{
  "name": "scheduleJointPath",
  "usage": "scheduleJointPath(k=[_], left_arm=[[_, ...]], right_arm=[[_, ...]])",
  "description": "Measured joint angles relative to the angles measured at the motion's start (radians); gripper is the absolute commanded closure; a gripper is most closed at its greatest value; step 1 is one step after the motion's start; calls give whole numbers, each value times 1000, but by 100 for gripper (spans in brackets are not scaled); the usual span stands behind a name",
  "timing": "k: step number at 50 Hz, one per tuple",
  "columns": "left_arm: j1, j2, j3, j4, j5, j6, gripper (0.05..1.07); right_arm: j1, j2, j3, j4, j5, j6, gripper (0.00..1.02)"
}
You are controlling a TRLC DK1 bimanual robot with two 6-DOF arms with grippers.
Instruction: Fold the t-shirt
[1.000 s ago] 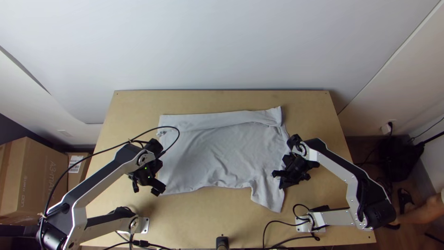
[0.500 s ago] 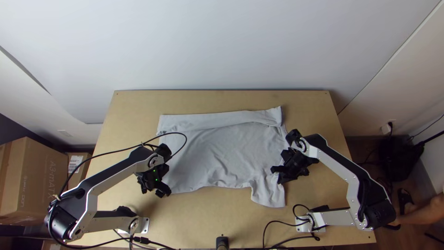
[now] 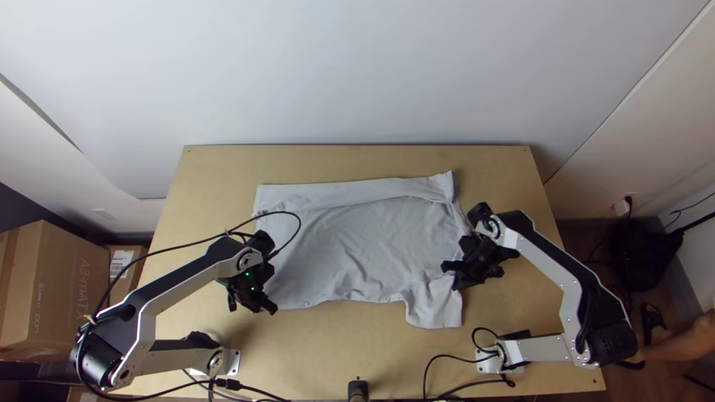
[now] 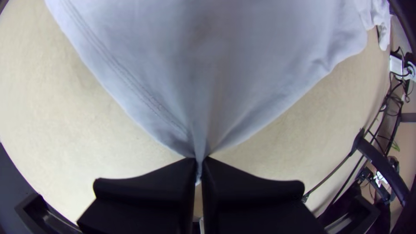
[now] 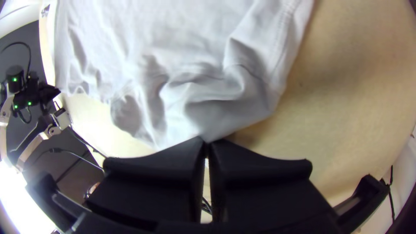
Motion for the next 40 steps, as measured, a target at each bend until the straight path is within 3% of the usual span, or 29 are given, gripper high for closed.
scheduleJointPath(k=[9,15,40], left_arm=[[131,-30,-6,-2,3,84,105],[173,-50,-6,-2,4,117,105],[243,-43,129,32,22,138,105]], right_arm=[[-147,64,58,-40,54,-76,100],[-197,95,105,-76,62,-111,100],[-168,112,266,-122,64,-126,100]])
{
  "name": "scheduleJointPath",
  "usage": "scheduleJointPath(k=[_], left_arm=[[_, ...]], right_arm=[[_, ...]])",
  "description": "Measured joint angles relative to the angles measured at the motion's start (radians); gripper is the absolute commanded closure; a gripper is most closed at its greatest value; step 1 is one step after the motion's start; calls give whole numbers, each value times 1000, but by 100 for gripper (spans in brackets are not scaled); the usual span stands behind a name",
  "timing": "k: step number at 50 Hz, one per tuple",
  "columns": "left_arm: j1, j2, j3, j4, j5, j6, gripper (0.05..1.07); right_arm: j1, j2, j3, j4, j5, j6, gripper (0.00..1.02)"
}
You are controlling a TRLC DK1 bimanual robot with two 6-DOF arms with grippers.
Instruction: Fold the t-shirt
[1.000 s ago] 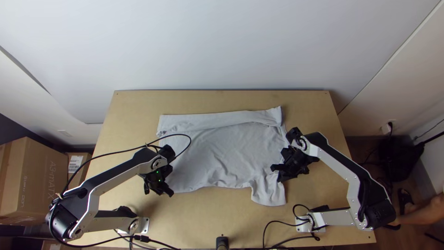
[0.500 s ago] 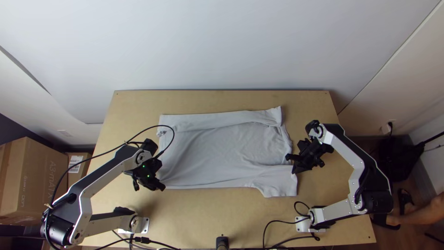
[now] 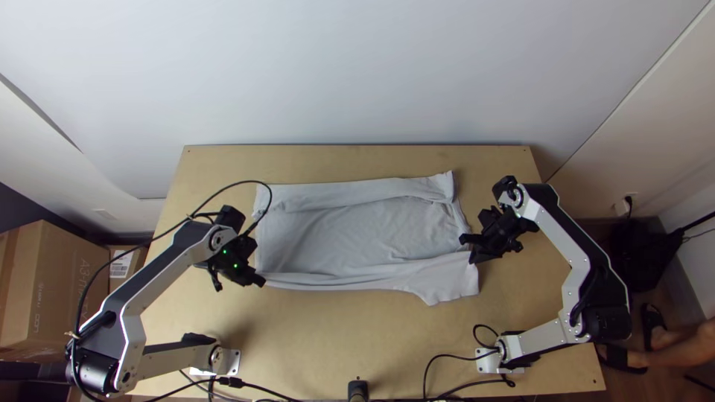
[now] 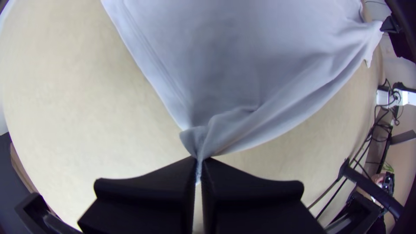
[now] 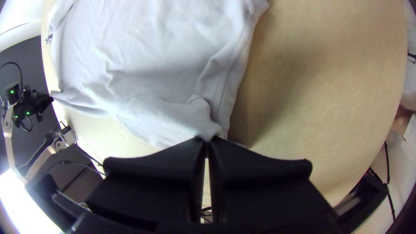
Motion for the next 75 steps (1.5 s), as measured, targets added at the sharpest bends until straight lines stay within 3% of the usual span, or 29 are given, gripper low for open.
scheduleJointPath(k=[53,75], left_arm=[[145,369,502,51,12,0,105],[155,480,644,50,15,1,105]], right_arm=[[30,367,568,6,0,35,100],[45,460,716,95,0,63,100]])
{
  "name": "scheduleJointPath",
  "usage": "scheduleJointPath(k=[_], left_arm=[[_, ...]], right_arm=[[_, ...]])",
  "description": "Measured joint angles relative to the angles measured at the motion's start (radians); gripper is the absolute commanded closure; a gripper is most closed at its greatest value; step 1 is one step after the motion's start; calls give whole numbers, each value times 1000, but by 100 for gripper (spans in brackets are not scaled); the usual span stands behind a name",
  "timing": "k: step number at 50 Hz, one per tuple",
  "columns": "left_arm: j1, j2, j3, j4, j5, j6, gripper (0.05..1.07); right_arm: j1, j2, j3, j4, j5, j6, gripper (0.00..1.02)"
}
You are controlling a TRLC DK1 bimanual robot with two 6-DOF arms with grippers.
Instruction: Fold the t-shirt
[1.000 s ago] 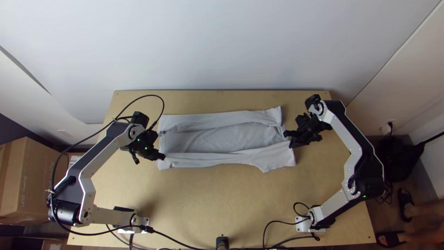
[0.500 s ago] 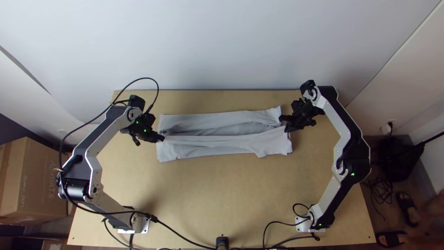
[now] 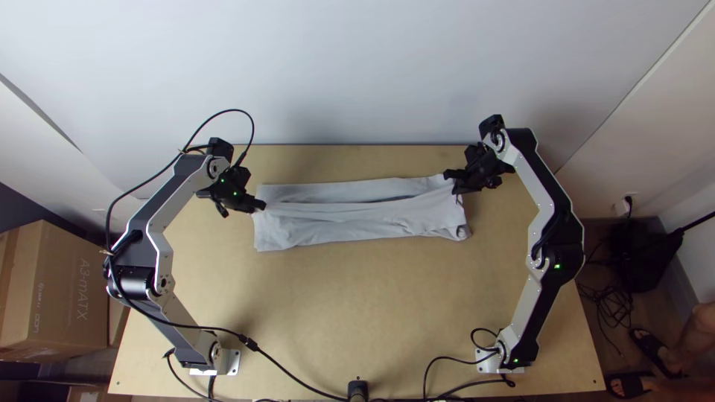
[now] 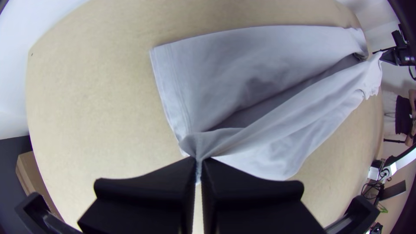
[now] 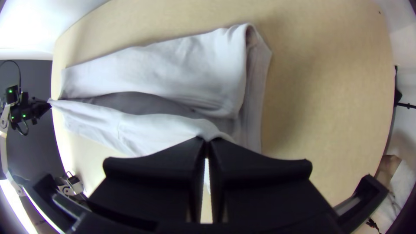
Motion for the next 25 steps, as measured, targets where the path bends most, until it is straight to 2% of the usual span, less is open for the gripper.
scheduleJointPath(k=[25], left_arm=[[33,83,76,12,40,-12,104]], right_arm=[[16,197,269,14,9,6,100]])
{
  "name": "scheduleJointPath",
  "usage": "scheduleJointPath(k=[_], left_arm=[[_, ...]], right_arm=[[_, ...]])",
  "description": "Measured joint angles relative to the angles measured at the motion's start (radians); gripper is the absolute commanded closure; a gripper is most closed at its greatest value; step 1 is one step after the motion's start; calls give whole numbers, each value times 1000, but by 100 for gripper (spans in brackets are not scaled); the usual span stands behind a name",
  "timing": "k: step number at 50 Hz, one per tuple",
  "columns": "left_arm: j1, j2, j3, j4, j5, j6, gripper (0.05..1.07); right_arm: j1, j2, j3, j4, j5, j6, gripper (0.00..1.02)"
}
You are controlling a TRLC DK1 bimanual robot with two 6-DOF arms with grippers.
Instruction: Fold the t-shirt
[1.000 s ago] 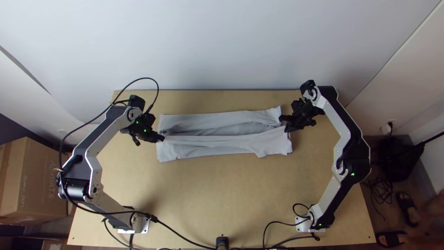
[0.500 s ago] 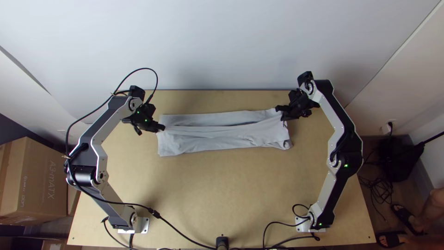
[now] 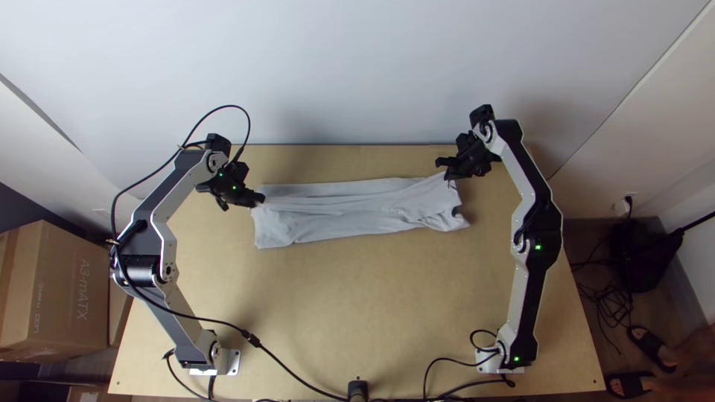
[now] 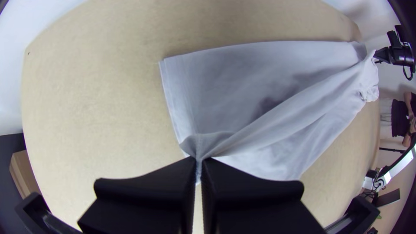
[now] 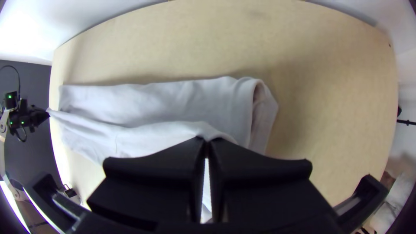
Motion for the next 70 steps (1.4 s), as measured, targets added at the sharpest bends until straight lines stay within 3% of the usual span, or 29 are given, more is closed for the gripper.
scheduleJointPath(k=[10,13,16,19,20,23,25,32,42,49,63,70], left_arm=[[1,26,2,34,2,-27,103],[1,35,2,45,2,-35,93],[1,45,2,74,2,-50,65],[1,51,2,99,2,-61,14],[1,53,2,107,2,-65,8],[3,55,2,128,2,-80,9],[5,55,2,144,2,-87,9],[29,55,2,186,29,-113,9],[135,45,-9,187,213,-156,9],[204,-11,-74,187,339,-200,9],[279,-67,-242,223,556,-264,9],[293,-67,-349,309,579,-274,9]], right_arm=[[6,55,47,8,23,1,100],[9,71,47,11,29,9,100],[11,85,47,23,41,16,89],[12,95,47,35,52,24,60],[12,97,47,38,56,27,46],[12,101,47,53,61,39,13],[12,101,47,59,62,47,4],[3,98,44,117,66,80,4],[-50,-27,-82,195,47,143,4],[-96,-161,-169,209,-85,198,4],[-179,-293,-197,191,-532,377,3],[-202,-295,-209,156,-650,390,3]])
